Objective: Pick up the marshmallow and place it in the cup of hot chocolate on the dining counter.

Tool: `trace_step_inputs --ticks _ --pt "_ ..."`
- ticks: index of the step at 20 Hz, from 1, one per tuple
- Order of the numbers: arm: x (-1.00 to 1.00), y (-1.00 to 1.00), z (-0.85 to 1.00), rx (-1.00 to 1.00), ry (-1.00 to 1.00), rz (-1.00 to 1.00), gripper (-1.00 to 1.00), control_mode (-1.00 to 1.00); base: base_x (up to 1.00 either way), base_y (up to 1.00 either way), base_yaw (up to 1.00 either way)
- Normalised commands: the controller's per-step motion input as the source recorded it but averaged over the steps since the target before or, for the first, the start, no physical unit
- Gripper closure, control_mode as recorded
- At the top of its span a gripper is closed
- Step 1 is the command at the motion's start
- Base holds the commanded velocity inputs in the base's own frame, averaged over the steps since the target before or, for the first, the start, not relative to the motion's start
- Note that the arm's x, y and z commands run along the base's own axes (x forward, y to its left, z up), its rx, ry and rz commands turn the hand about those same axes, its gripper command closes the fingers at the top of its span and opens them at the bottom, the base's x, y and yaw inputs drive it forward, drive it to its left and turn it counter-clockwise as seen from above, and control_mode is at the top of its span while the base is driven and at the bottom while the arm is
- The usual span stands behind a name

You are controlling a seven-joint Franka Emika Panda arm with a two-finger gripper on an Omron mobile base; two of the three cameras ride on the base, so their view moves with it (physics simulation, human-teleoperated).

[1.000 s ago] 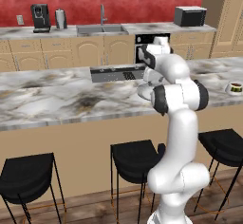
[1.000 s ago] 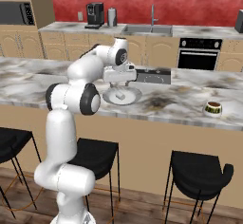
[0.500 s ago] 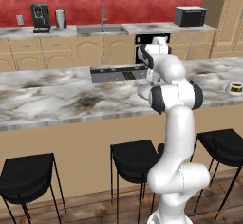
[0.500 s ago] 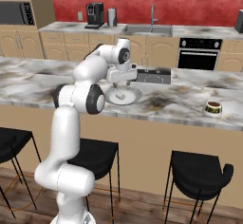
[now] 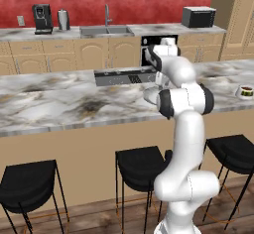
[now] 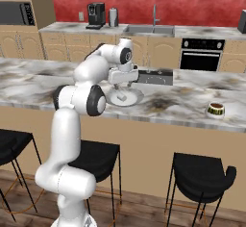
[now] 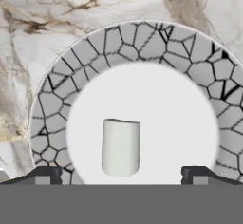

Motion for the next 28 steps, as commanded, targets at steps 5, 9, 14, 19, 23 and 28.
trace_step_inputs --ticks 5,9,14,19,23,28 --pt "-0.41 0.16 -0.24 0.0 -0.09 0.0 -1.0 -1.0 0.0 0.0 0.0" --pt "-0.25 0.09 -0.28 0.0 -0.03 0.0 -1.0 -1.0 0.0 0.0 0.0" --pt "0.2 0.04 -0.26 0.0 -0.01 0.0 -1.0 -1.0 0.0 0.0 0.0" --pt "0.72 0.0 -0.16 0.0 0.0 0.0 -1.0 -1.0 0.0 0.0 0.0" --pt "0.48 0.0 -0.25 0.0 0.0 0.0 -1.0 -1.0 0.0 0.0 0.0" --pt "-0.19 -0.02 -0.44 0.0 0.0 0.0 -1.0 -1.0 0.0 0.0 0.0"
